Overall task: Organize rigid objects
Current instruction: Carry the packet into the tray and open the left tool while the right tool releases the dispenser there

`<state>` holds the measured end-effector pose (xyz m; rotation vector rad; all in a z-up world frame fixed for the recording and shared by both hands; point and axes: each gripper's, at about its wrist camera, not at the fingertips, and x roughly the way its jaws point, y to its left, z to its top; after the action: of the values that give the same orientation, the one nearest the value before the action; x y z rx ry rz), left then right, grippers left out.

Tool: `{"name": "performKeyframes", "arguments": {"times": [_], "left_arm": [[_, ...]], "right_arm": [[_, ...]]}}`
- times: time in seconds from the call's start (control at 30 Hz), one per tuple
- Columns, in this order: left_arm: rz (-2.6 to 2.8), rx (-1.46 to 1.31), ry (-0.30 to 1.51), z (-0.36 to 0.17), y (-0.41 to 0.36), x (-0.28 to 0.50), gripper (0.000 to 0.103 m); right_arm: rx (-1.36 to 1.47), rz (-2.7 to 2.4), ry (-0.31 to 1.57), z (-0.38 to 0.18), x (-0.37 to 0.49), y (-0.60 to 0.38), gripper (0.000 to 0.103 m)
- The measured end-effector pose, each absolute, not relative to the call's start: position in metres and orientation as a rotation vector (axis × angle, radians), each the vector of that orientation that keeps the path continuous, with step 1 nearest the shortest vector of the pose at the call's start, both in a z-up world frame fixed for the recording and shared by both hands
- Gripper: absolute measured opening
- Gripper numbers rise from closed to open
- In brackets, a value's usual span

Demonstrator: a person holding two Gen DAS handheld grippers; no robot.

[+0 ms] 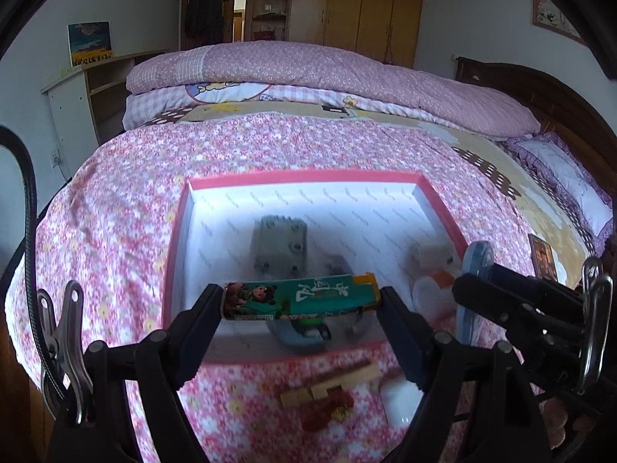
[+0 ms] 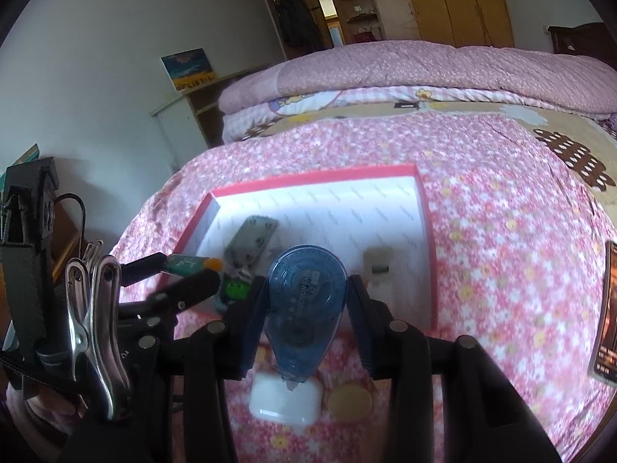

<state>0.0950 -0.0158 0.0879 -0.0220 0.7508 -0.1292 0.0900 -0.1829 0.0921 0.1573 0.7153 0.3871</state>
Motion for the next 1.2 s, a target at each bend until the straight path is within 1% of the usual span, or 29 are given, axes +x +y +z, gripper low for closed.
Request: {"name": "performKeyframes", "arguments": {"times": [0.23, 0.73, 1.2], "left_arm": [[-0.132, -0.016, 0.750, 0.088, -0.016, 0.118, 0.084], [-0.129, -0.024, 0.796, 0.070, -0.013, 0.164, 0.084], [-0.124, -0.025, 0.824, 0.055, -0.013, 0.183, 0.084]], "right_arm": [[0.159, 0.386, 0.708, 0.096, 0.110, -0.180, 0.042], [0.170, 0.386, 0.750, 0.084, 0.155, -0.174, 0.042], [0.176, 0.375, 0.785, 0.071, 0.174, -0.169, 0.042]]}}
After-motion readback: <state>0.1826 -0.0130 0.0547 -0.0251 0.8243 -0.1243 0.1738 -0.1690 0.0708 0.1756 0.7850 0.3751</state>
